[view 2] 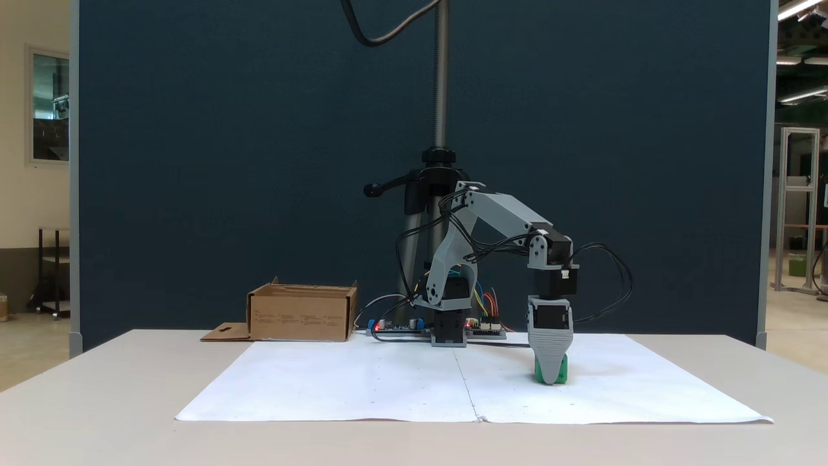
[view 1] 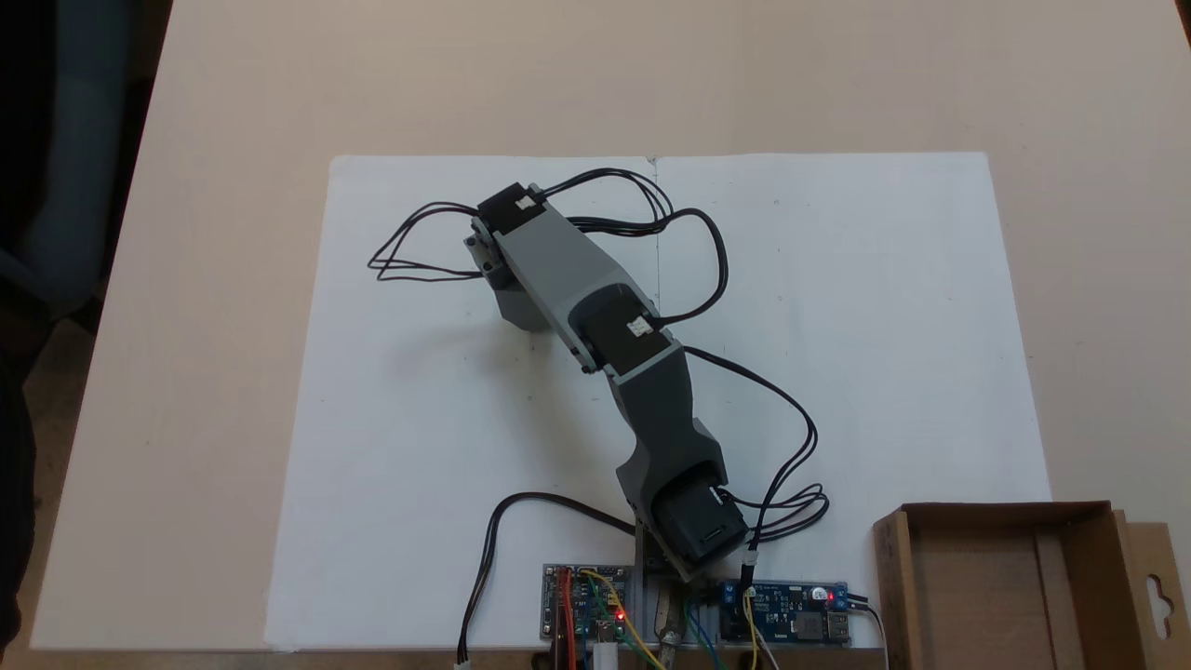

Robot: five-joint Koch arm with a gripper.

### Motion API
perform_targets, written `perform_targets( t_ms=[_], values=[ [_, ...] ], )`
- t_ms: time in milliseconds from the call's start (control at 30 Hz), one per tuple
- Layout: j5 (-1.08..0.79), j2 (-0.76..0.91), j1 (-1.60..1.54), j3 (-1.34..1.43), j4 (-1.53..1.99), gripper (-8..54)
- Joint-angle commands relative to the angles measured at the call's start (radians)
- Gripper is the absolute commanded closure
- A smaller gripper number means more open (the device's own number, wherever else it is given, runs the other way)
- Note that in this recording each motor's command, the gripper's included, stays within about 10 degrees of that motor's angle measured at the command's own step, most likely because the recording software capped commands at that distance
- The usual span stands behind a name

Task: Grasp a green dice and put it in the bin.

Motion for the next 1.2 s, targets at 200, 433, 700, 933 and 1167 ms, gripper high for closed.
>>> perform_targets(
  t_ms=[200, 433, 700, 933, 1167],
  values=[
    [0.086, 0.067, 0.074, -0.029, -0.029, 33.3],
    [0.052, 0.296, 0.394, -0.029, -0.054, 33.3],
    [-0.152, 0.426, 0.807, -0.04, -0.061, 33.3],
    [-0.382, 0.445, 1.175, -0.1, -0.055, 33.3],
    [-0.569, 0.46, 1.629, -0.146, -0.041, 33.3]
  ],
)
